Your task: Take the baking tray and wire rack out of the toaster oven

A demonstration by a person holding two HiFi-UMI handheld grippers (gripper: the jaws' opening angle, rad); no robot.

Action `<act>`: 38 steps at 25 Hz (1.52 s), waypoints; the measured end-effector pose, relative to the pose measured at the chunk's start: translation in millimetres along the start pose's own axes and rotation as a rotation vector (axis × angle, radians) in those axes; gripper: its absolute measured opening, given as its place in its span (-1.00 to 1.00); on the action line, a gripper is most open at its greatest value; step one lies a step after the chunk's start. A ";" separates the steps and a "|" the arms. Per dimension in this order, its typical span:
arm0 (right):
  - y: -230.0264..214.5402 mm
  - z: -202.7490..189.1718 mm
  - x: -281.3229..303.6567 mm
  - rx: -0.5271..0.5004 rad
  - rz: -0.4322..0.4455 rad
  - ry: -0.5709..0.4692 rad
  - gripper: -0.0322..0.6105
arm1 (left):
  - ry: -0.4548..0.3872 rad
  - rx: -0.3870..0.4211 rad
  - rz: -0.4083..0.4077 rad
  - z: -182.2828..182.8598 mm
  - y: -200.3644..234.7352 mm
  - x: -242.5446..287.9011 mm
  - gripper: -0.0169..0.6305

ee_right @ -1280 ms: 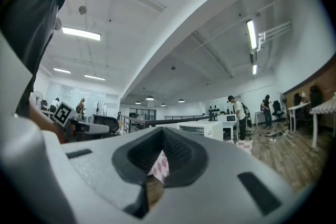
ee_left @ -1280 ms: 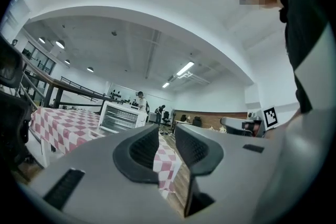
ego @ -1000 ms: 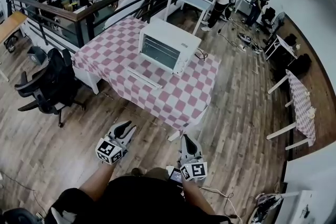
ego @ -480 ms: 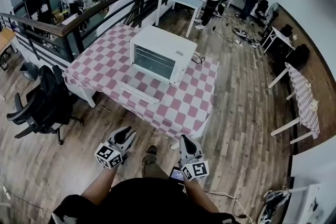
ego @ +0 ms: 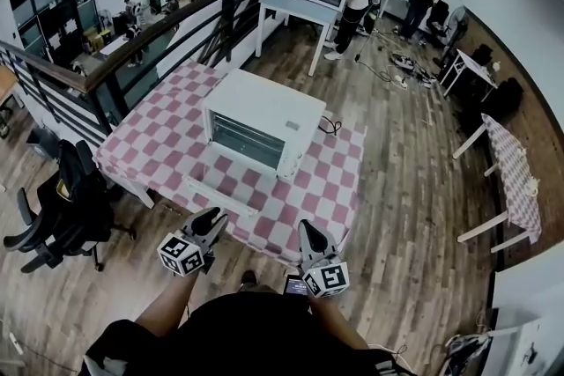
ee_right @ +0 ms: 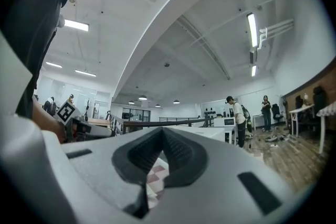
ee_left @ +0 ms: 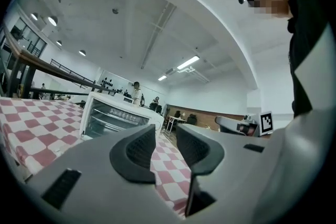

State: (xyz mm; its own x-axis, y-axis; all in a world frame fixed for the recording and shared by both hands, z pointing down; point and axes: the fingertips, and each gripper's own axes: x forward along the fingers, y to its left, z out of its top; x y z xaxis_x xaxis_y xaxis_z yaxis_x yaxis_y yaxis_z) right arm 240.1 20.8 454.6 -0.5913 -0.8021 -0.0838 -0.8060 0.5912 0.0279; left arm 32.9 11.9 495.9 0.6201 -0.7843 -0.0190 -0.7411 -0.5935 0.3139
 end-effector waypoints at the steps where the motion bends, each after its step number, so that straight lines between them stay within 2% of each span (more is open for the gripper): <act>1: -9.4 -1.4 11.9 -0.003 0.003 0.001 -0.89 | -0.001 0.005 0.001 4.8 8.0 13.1 -0.63; 6: -51.0 -12.3 58.2 -0.008 0.009 0.018 -0.89 | 0.009 -0.002 0.029 12.6 46.7 68.7 -0.62; 12: -95.1 -40.5 91.7 0.033 0.014 0.040 -0.89 | 0.029 -0.057 0.044 9.2 73.6 117.1 -0.61; 16: -101.5 -41.6 108.2 0.058 0.018 0.021 -0.89 | 0.033 -0.069 0.056 14.2 87.2 130.2 -0.60; 20: -100.1 -44.5 109.5 0.079 0.024 0.026 -0.89 | 0.033 -0.126 0.082 10.9 100.1 133.1 -0.60; 25: -105.3 -58.2 101.6 0.104 0.013 0.056 -0.89 | 0.004 -0.282 0.108 3.4 115.1 133.2 -0.58; 31: -114.7 -75.4 115.9 0.120 -0.021 0.095 -0.89 | -0.065 -0.494 0.099 -0.6 161.2 155.9 -0.55; 36: -122.5 -84.1 132.3 0.116 -0.051 0.141 -0.89 | -0.091 -0.736 0.069 -24.8 196.4 187.9 -0.54; 38: -127.0 -87.1 138.7 0.115 -0.065 0.164 -0.89 | -0.093 -0.809 0.048 -33.2 206.7 203.8 -0.54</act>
State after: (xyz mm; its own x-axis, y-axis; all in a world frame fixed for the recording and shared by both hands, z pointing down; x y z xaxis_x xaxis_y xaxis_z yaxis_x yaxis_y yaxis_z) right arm 258.1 -172.9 526.2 -0.5420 -0.8363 0.0822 -0.8399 0.5358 -0.0865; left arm 14.6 -264.7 588.5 0.5420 -0.8385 -0.0558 -0.3289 -0.2727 0.9041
